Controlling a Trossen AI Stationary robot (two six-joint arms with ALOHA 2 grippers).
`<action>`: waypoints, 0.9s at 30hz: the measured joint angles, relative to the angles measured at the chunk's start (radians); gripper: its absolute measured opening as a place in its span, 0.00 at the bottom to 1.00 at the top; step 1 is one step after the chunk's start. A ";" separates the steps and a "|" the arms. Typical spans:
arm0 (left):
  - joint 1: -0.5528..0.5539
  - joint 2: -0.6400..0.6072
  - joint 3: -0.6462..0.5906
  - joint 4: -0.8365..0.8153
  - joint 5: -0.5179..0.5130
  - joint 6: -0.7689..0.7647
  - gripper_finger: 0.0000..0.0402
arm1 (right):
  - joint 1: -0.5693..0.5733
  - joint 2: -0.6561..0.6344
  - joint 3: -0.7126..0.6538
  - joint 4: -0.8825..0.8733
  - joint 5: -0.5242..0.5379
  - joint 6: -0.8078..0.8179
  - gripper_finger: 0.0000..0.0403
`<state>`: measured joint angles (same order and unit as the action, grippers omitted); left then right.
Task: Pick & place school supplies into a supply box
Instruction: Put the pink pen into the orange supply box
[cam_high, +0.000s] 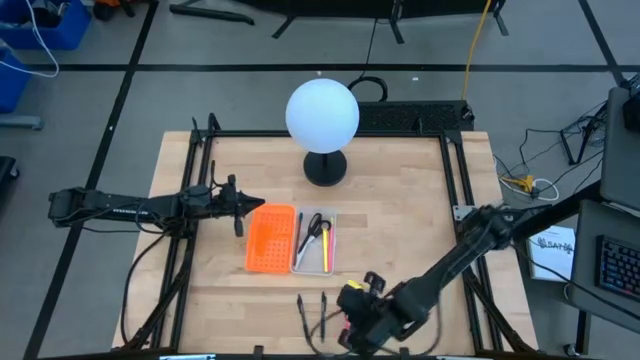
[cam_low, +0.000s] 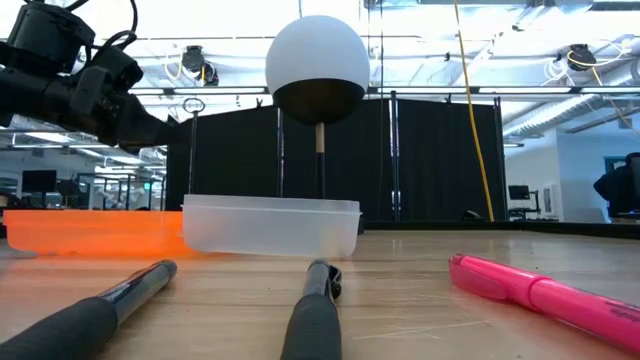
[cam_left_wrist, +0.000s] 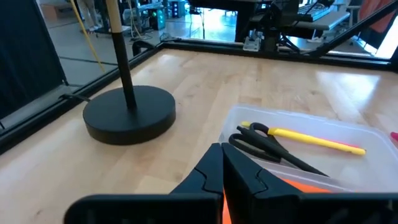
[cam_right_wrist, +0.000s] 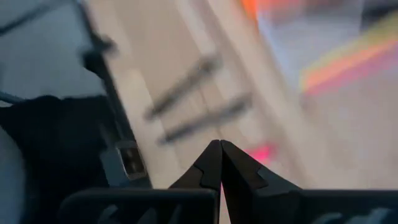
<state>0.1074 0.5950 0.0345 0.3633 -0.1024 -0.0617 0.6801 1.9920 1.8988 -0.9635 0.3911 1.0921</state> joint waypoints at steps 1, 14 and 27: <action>0.000 0.000 0.000 0.000 0.000 0.006 0.01 | -0.005 0.021 -0.001 -0.024 -0.047 0.086 0.00; 0.000 0.000 0.000 0.016 -0.001 0.083 0.11 | -0.031 0.170 -0.001 -0.065 -0.176 0.461 0.05; 0.000 0.000 0.000 0.007 0.003 0.091 0.11 | -0.024 0.184 -0.023 0.046 -0.187 0.687 0.38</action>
<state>0.1074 0.5953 0.0345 0.3706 -0.0993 0.0296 0.6563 2.1761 1.8761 -0.9174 0.2044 1.7794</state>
